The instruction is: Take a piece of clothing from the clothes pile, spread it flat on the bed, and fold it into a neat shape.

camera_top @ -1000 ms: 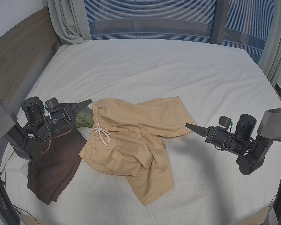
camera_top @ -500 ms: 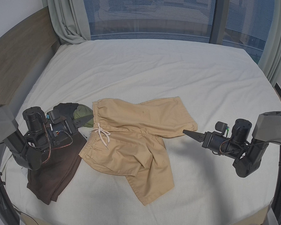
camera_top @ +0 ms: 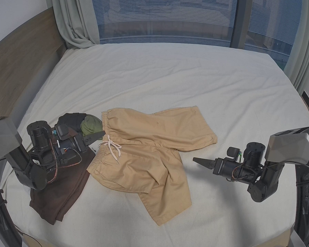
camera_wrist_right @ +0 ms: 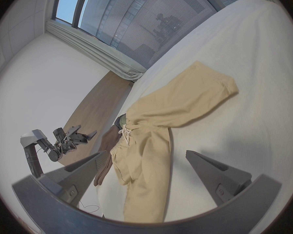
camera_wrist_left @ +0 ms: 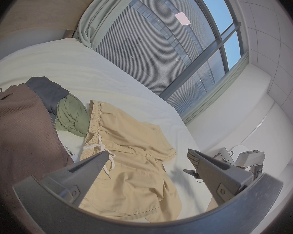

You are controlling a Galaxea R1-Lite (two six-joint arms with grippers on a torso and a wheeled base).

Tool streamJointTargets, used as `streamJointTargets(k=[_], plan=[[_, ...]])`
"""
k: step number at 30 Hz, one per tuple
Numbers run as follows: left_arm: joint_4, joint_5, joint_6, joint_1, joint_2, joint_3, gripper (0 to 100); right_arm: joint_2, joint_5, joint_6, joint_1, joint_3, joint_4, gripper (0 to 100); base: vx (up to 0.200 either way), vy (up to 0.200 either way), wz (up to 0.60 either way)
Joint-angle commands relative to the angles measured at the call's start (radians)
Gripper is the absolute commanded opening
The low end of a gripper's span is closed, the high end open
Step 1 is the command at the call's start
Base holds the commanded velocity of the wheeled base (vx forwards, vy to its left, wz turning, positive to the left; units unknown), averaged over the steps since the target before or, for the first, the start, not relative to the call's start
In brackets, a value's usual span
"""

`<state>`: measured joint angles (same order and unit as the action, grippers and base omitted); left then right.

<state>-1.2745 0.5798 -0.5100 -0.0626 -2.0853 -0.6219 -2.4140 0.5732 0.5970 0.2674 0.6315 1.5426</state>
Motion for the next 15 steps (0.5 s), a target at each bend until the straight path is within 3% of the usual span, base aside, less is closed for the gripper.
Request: streamJointTargets(k=[1, 11, 15], plan=[[-0.005, 0.000, -0.001, 0.000, -0.013, 0.001, 100, -0.050, -0.006, -0.002, 0.016, 0.002, 0.001, 100, 0.000, 0.000, 0.00], [-0.034, 0.000, -0.002, -0.010, -0.032, 0.004, 100, -0.134, -0.012, -0.002, 0.055, 0.019, 0.001, 100, 0.000, 0.000, 0.00], [-0.034, 0.000, -0.002, -0.010, -0.032, 0.002, 100, -0.171, -0.052, -0.003, 0.073, 0.039, 0.001, 100, 0.000, 0.000, 0.00]])
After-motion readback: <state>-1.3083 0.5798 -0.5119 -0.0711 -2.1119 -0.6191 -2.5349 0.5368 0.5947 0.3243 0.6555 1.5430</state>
